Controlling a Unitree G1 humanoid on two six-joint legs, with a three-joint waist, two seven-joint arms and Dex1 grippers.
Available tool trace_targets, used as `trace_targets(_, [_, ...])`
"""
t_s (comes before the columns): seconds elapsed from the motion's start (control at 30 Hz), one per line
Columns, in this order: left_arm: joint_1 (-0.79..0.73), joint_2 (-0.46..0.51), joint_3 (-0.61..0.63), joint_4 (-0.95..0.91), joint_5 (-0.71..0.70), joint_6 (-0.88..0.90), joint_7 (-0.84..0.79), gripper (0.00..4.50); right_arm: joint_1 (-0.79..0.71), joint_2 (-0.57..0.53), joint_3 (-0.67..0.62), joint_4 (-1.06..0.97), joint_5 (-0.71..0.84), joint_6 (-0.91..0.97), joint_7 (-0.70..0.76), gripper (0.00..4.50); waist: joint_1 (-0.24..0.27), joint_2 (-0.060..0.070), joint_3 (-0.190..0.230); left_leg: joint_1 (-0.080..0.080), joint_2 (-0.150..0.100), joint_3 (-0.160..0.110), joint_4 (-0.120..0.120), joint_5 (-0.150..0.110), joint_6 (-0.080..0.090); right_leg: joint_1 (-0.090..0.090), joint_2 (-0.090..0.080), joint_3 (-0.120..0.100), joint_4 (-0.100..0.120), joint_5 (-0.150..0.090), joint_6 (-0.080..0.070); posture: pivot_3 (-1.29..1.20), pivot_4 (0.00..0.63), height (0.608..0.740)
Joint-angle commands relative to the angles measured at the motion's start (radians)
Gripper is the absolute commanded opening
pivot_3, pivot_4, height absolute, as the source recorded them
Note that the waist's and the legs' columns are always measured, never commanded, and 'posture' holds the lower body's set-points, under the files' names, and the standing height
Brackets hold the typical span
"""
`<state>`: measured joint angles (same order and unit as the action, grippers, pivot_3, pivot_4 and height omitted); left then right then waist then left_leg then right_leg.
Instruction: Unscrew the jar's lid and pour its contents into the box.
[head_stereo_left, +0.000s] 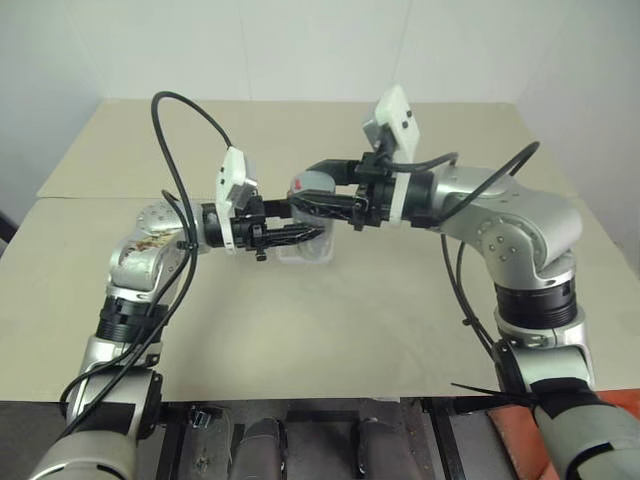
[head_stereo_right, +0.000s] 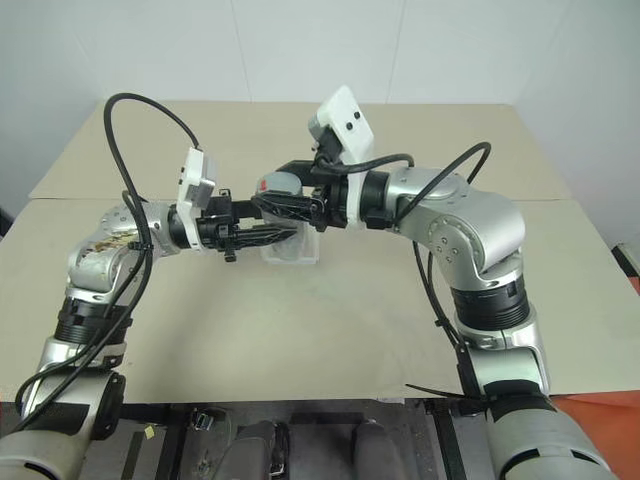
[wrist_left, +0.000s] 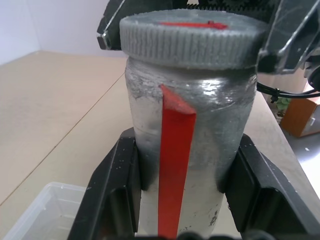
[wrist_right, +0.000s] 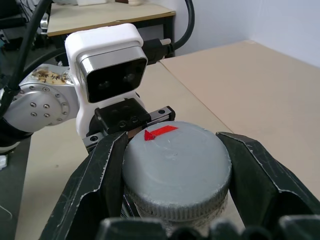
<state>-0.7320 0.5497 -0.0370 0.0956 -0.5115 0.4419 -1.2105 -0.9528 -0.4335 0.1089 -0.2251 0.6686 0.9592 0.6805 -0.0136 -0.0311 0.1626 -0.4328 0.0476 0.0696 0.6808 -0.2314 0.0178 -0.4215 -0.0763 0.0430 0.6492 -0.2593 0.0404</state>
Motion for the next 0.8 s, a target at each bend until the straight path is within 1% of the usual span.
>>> trace_targets(0.03, [0.009, 0.011, 0.016, -0.017, -0.015, -0.052, -0.062, 1.89, 0.006, 0.004, -0.028, -0.038, 0.041, -0.064, 0.089, 2.77, 0.000, 0.000, 0.000, 0.000, 0.000, 0.000, 0.000, 0.000, 0.000, 0.000, 0.000, 0.000, 0.000, 0.000, 0.000, 0.00, 0.150, 0.740])
trace_targets(0.27, [0.012, 0.029, 0.026, -0.013, -0.064, -0.047, -0.191, 1.89, 0.058, -0.003, -0.001, -0.048, 0.117, -0.145, 0.385, 2.77, 0.001, 0.000, 0.000, 0.000, 0.000, 0.000, 0.000, 0.000, 0.000, 0.000, 0.000, 0.000, 0.000, 0.000, 0.000, 0.00, 0.150, 0.740])
trace_targets(0.37, [0.003, 0.037, 0.023, -0.022, -0.091, -0.026, -0.249, 1.89, 0.073, -0.010, 0.027, -0.015, 0.109, -0.210, 0.536, 2.77, 0.001, 0.000, 0.000, 0.000, 0.000, 0.000, 0.001, 0.000, 0.000, 0.001, 0.000, 0.000, 0.000, 0.000, 0.000, 0.00, 0.150, 0.740])
trace_targets(0.5, [-0.024, 0.046, -0.006, -0.046, -0.115, 0.010, -0.319, 1.89, 0.034, -0.001, 0.074, 0.082, 0.093, -0.272, 0.737, 2.77, 0.000, 0.000, 0.000, 0.000, 0.000, 0.000, 0.001, 0.000, 0.000, 0.001, 0.001, 0.000, 0.000, 0.000, 0.000, 0.00, 0.150, 0.740])
trace_targets(0.63, [-0.013, 0.045, -0.016, -0.085, -0.138, 0.027, -0.349, 1.89, 0.003, 0.008, 0.098, 0.138, 0.068, -0.314, 0.834, 2.77, -0.001, 0.000, 0.000, 0.000, 0.000, 0.000, 0.001, 0.000, 0.000, 0.000, 0.001, 0.000, 0.000, 0.000, 0.000, 0.00, 0.150, 0.740])
trace_targets(0.8, [0.001, 0.036, -0.018, -0.107, -0.142, 0.027, -0.345, 1.89, -0.006, 0.026, 0.110, 0.157, 0.034, -0.350, 0.856, 2.77, 0.001, 0.000, 0.000, 0.000, 0.000, -0.001, 0.002, 0.000, 0.000, 0.001, 0.001, 0.000, 0.000, 0.000, 0.000, 0.00, 0.150, 0.740])
